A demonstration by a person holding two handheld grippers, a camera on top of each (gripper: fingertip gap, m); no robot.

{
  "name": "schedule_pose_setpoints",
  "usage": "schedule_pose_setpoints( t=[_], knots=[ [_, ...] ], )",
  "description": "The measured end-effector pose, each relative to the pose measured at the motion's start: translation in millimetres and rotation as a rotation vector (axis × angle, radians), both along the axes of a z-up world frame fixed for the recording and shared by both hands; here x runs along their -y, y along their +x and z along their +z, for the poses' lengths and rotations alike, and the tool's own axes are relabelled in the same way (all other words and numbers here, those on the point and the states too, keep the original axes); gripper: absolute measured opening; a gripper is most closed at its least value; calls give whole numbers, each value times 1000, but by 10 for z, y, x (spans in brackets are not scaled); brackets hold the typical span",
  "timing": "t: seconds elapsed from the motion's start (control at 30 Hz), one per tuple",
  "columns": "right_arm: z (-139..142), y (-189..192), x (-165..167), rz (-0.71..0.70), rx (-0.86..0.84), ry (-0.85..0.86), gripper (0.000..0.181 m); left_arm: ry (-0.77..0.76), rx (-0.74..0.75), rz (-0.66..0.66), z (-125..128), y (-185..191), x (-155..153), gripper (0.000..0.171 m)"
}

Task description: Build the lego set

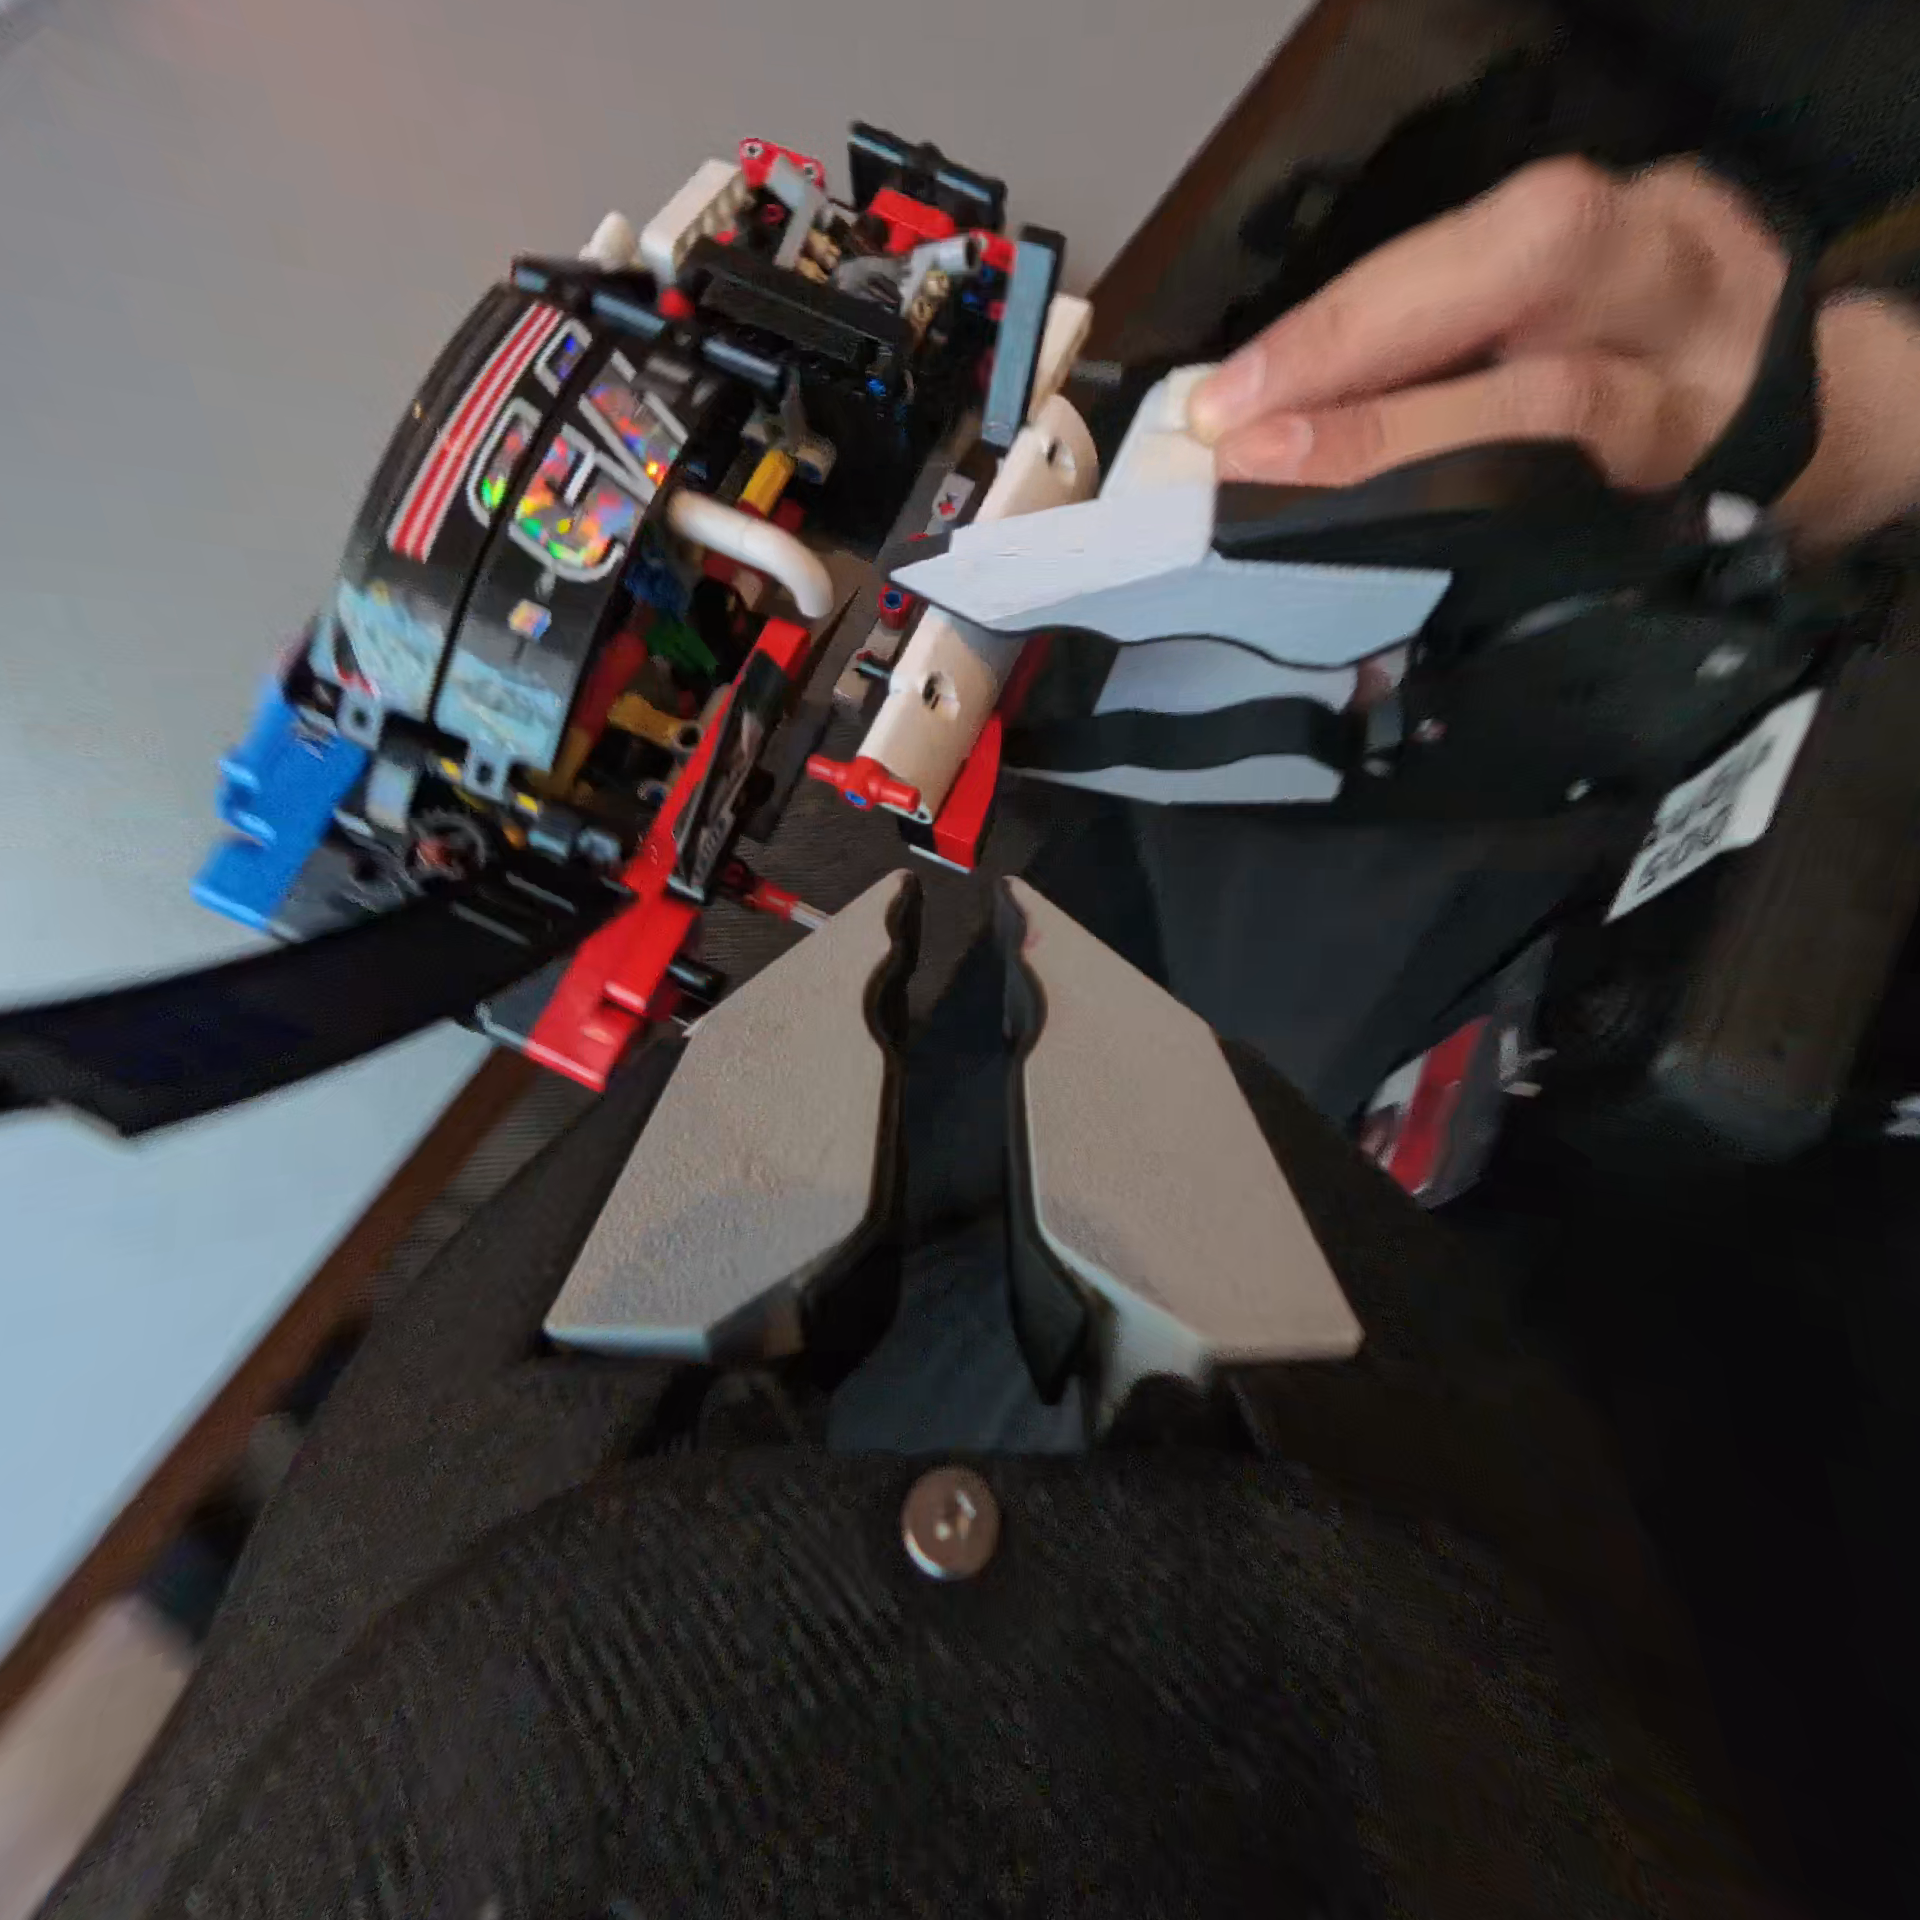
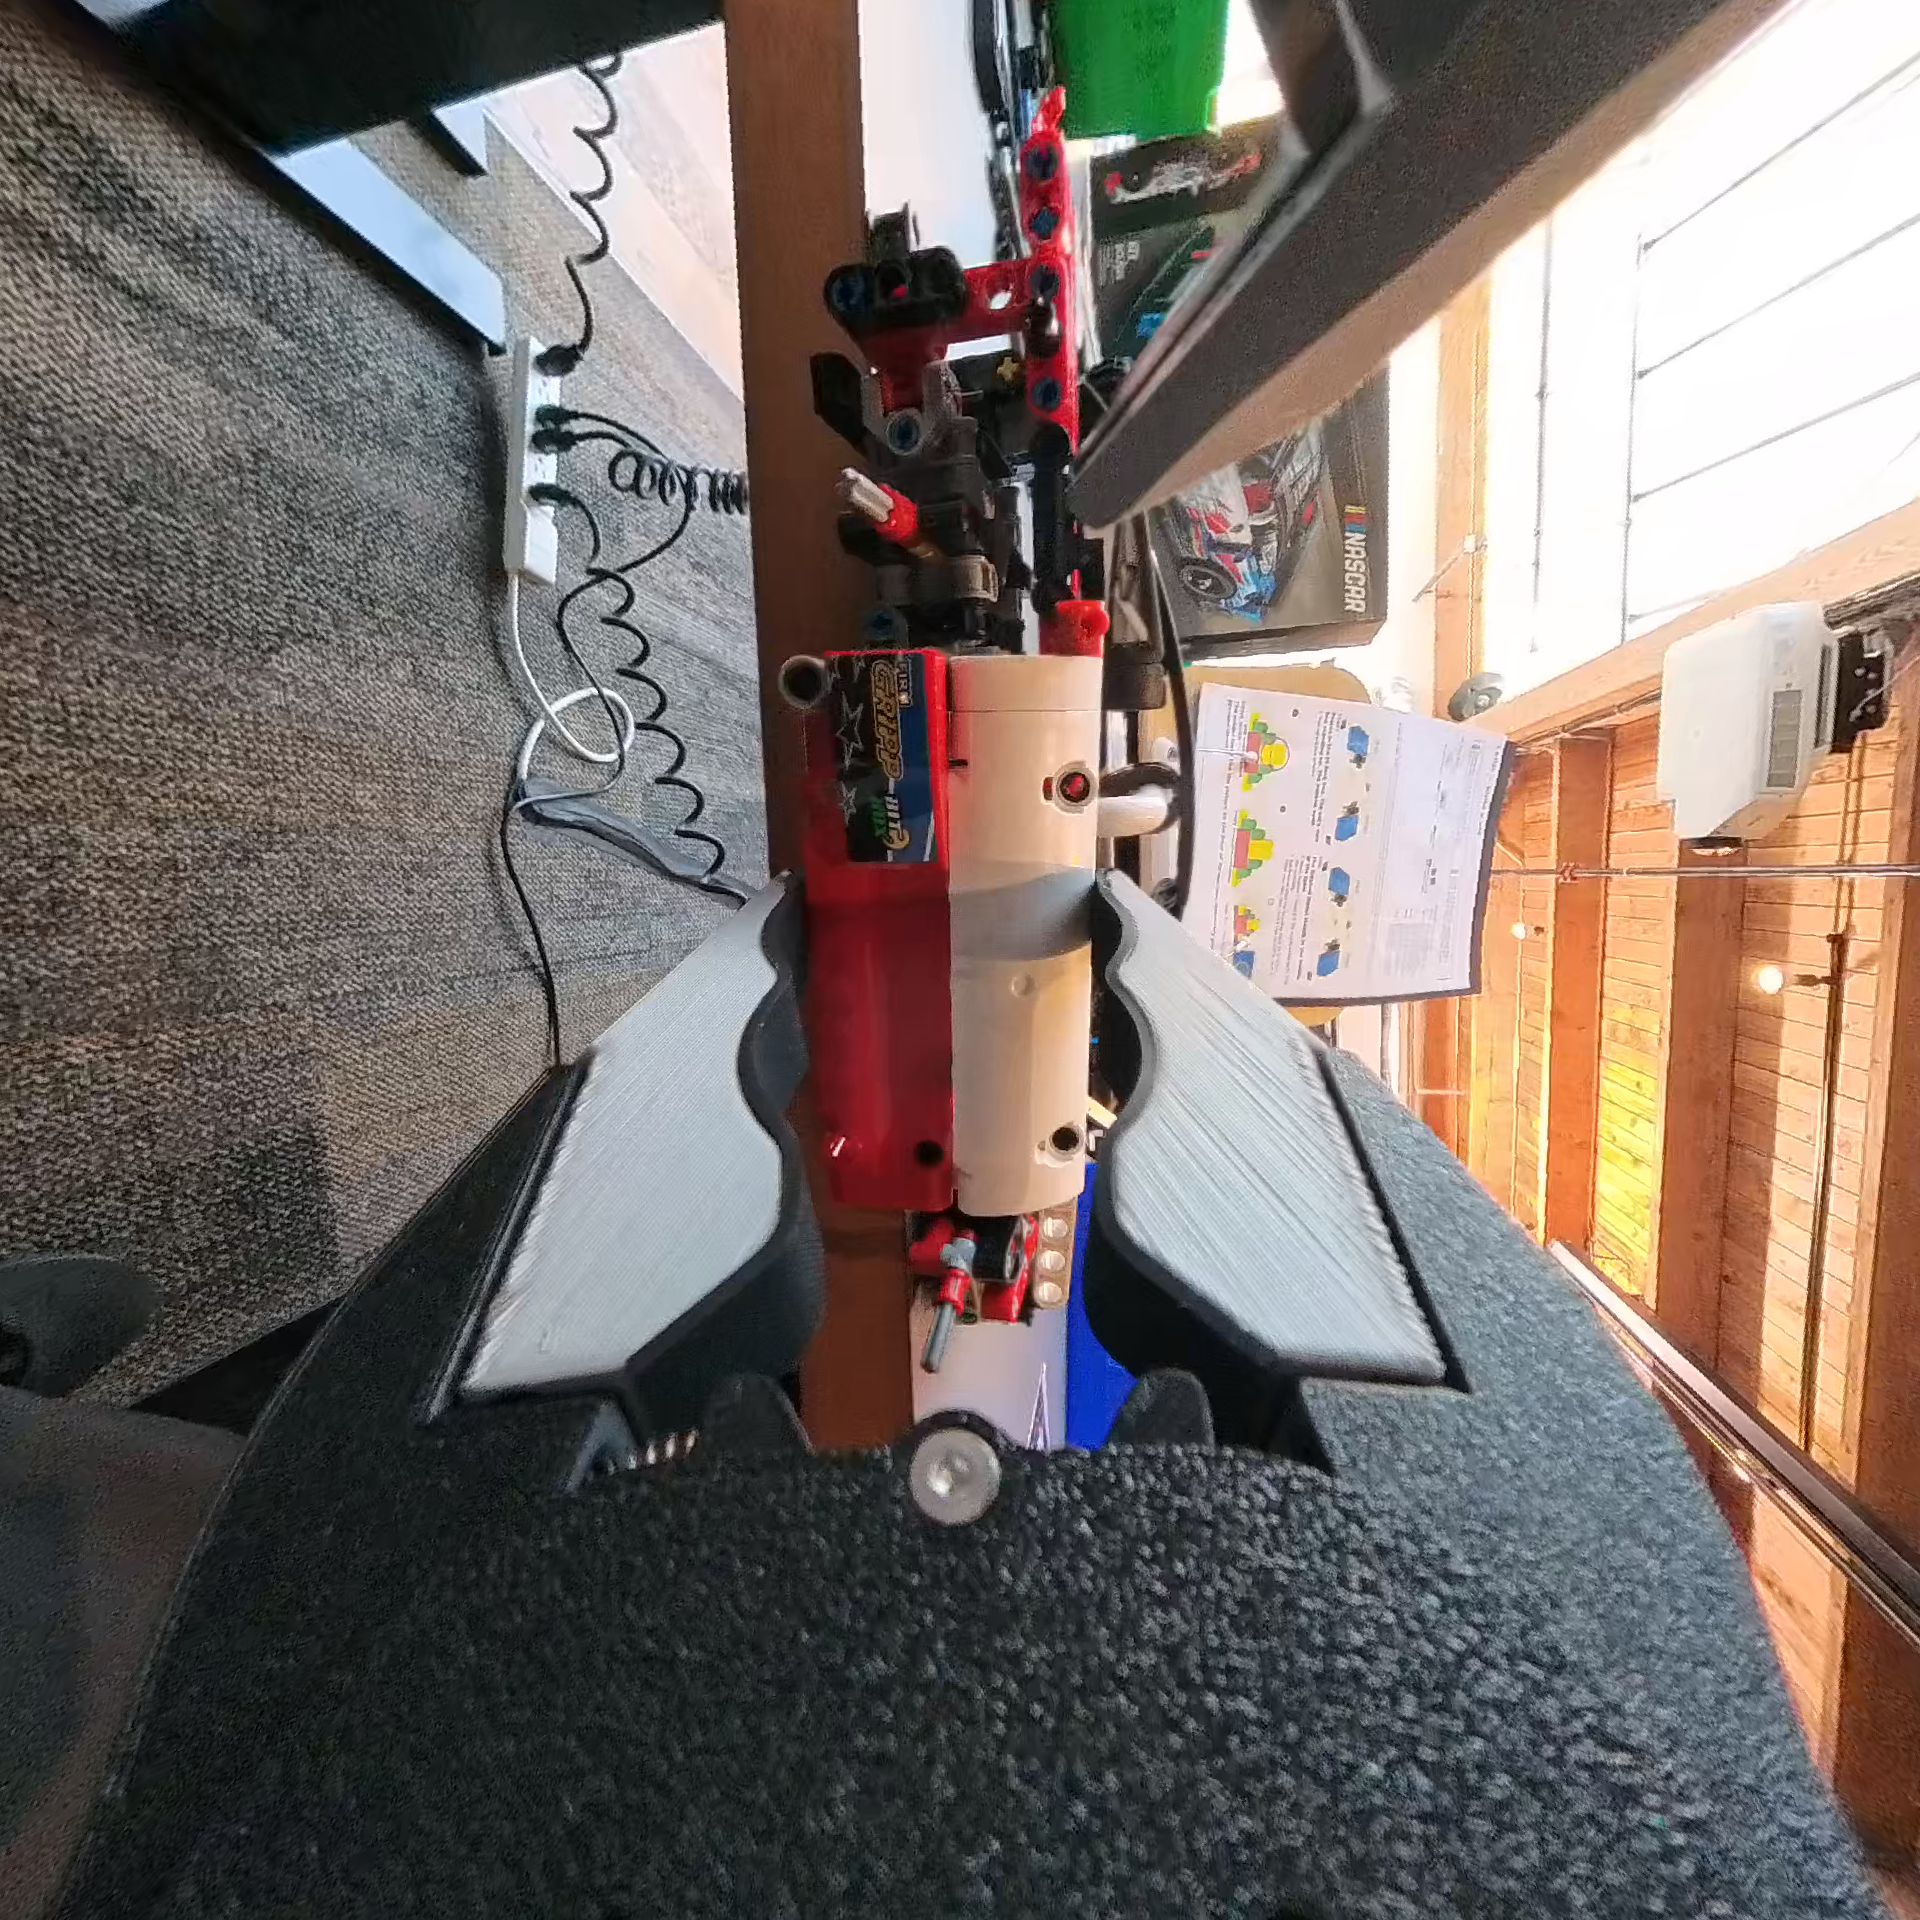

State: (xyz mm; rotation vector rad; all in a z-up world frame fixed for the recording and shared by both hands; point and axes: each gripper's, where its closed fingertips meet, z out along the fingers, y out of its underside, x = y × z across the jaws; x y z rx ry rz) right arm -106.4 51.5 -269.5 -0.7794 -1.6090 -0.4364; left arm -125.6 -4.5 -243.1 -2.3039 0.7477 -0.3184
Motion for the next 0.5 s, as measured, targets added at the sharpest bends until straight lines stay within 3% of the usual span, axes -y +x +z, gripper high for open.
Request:
schedule_pose_setpoints(
  t=[0.1, 0.2, 0.5],
  knots=[
    [10, 14, 39, 15, -1, 8, 52, -76, 257, 139, -46, -3, -13, 28],
    [5, 39, 78, 22, 6, 21, 52, -102, 454, 158, 34, 89, -20, 35],
    [59, 20, 173, 48, -10, 23, 53, -96, 452, 135, -41, 43, -68, 27]
  ],
)
